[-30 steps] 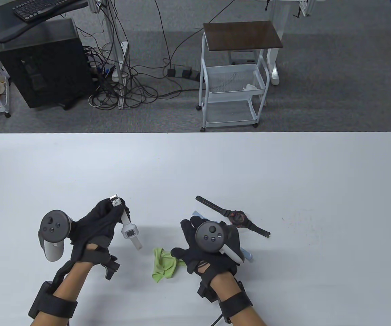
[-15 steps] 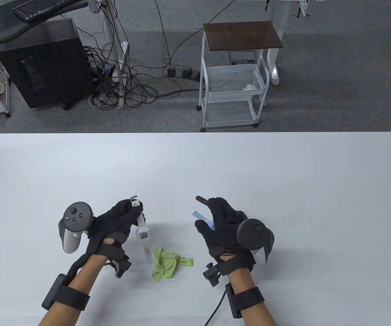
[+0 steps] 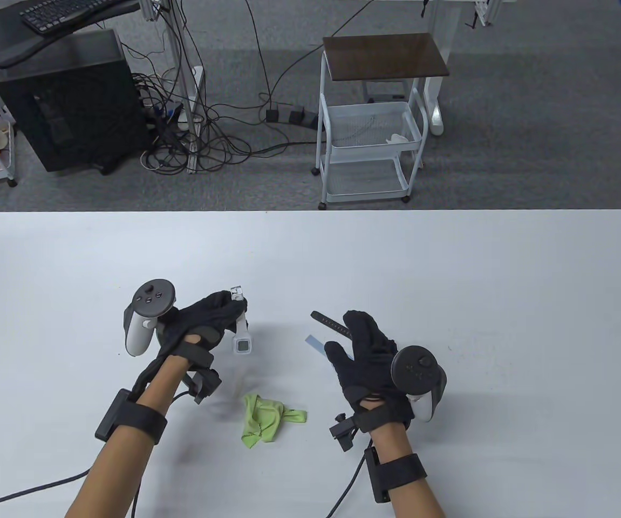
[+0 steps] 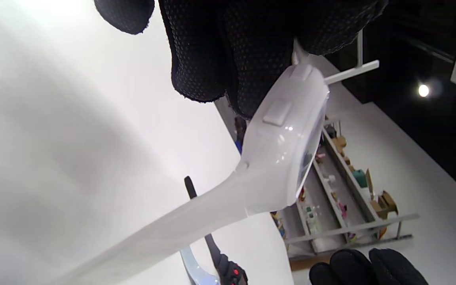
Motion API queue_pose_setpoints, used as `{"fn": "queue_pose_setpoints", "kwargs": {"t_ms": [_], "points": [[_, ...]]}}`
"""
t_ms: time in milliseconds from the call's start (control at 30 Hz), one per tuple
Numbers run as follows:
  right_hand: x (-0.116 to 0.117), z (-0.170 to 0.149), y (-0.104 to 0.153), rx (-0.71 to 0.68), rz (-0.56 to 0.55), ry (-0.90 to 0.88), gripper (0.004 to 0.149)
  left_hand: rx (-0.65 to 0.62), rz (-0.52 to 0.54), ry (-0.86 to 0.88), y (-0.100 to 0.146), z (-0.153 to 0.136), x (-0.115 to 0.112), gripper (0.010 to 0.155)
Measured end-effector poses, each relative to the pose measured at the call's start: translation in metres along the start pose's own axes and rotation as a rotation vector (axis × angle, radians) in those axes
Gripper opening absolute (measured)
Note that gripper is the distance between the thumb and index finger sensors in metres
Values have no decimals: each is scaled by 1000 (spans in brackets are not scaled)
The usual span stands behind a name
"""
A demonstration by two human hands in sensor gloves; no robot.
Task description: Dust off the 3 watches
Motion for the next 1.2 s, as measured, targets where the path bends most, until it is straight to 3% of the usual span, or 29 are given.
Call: {"fn": "queue_pose_setpoints", "kwargs": {"t_ms": [333, 833, 1200], "points": [[-2, -4, -1, 18, 2, 0, 81, 106, 2, -84, -33, -26, 13, 46], [3, -7, 0, 27, 24, 30, 80, 319, -68, -265, -60, -56, -3, 44], [5, -8, 0, 31, 34, 38, 78, 386, -99, -402, -71, -62, -13, 45]]}}
Point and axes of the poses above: the tracker on the back of each hand, its own z axis roughly to the thumb side, its own y axis roughly from the fingertips to the wrist, x = y × z, the point moved 2 cm from there along -y, roughly from the wrist to the fingertips, and after that the axes turned 15 degrees about -y, right-handed, at the moved point
